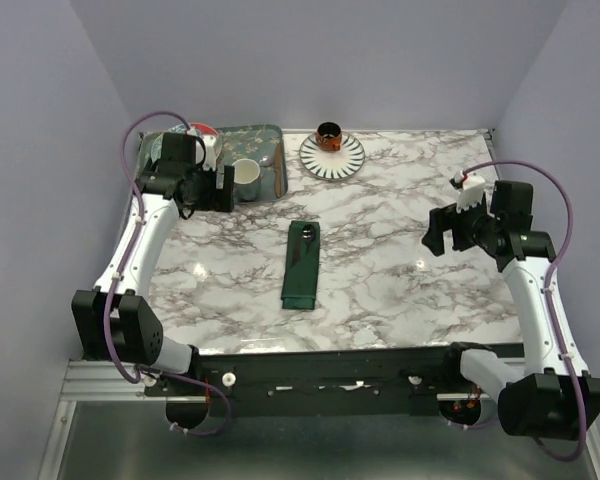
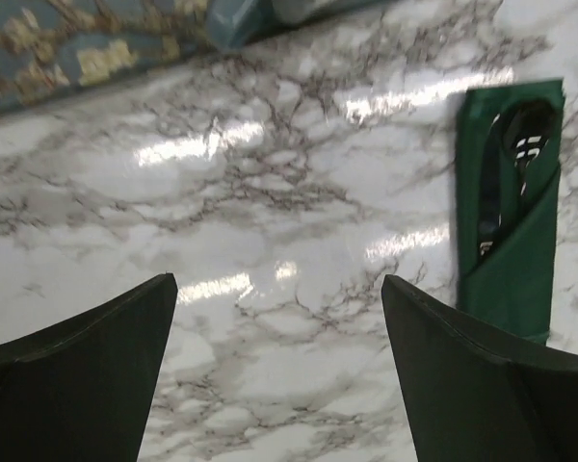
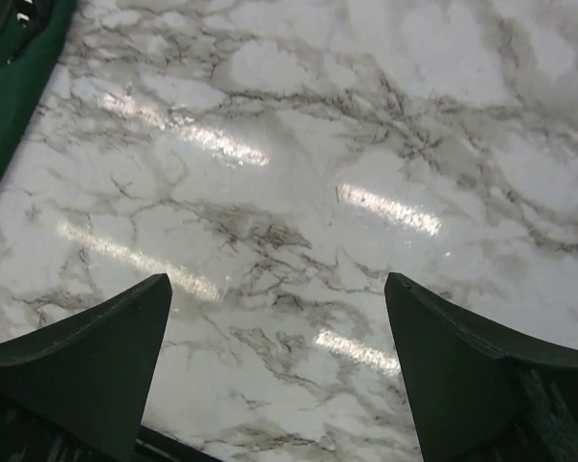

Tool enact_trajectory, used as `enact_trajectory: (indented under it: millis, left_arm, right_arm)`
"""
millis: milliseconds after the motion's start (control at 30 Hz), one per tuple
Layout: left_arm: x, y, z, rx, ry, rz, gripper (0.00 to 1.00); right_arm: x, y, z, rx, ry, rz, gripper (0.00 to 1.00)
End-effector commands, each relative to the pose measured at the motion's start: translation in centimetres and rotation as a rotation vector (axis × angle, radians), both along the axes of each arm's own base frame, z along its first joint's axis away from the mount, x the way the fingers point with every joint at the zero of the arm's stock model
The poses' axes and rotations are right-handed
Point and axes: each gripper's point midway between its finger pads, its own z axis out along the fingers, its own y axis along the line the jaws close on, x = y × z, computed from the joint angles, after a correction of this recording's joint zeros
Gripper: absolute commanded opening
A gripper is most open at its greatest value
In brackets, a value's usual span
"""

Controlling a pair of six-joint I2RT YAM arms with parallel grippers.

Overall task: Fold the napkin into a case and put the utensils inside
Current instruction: Reset both arms

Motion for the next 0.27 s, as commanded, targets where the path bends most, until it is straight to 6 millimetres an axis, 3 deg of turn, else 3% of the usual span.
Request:
enact_trajectory:
  millis: [0, 100, 133, 233]
  left_arm:
    - [-3.6, -0.2, -2.1, 0.034, 0.036, -0.021, 0.99]
    - [-4.1, -0.7, -2.4, 0.094, -0.005, -0.03, 0.99]
    - [-4.5, -2.1, -2.4, 0.111, -0.019, -0.079, 0.99]
    - [-4.2, -3.2, -1.7, 0.165, -0.078, -0.095, 0.99]
  right_arm:
    - [-1.7, -0.5, -1.6, -0.008, 0.02, -0.051, 1.0]
    - [-2.2, -0.4, -1.7, 0.001, 0.016, -0.058, 1.0]
    - [-2.2, -0.4, -1.6, 0.001, 0.011, -0.058, 1.0]
    - [-2.4, -0.6, -0.8, -0.009, -0.024, -0.065, 1.0]
